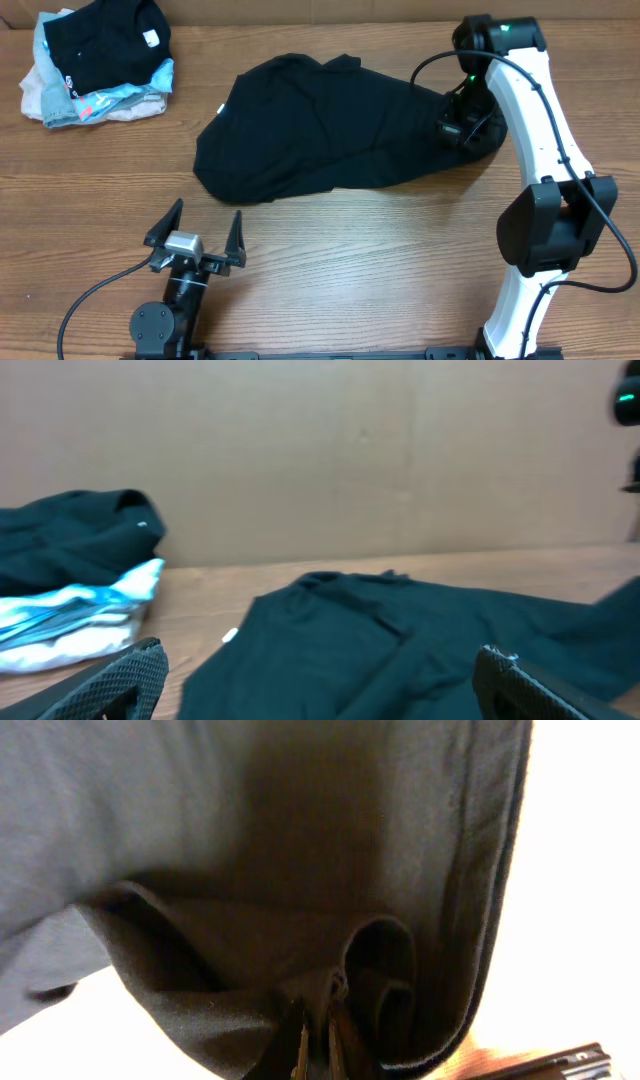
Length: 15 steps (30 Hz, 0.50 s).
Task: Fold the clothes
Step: 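Reach the left gripper to the shirt's left side and grasp it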
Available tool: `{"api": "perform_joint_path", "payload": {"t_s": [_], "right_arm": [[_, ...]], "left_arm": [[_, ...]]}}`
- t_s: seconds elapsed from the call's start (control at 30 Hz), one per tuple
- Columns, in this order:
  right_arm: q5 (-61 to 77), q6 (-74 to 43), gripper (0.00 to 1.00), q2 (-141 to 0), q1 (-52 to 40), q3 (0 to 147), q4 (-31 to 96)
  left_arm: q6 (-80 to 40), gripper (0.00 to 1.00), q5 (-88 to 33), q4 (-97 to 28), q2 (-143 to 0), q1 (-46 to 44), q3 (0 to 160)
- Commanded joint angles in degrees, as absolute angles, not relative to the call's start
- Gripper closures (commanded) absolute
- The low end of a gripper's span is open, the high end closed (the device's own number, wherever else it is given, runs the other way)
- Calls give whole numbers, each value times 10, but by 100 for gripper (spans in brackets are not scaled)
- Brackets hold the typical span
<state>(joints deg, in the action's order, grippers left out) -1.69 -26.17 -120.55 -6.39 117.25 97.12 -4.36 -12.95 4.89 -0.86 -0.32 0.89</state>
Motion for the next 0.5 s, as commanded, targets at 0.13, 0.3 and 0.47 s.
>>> {"api": "perform_joint_path", "payload": {"t_s": [0.13,0.3,0.47], "right_arm": [[-34,-274,96,-1199,-64,1170,969],[-34,-274,95,-1199,-64,1170,958],[-34,-274,94,-1199,-64,1170,955]], "left_arm": [[-22,0,-173,-32,-92,0,147],[19,0,-220,-140,-311,0,343],[27,0,-319,-285,-517,0,553]]}}
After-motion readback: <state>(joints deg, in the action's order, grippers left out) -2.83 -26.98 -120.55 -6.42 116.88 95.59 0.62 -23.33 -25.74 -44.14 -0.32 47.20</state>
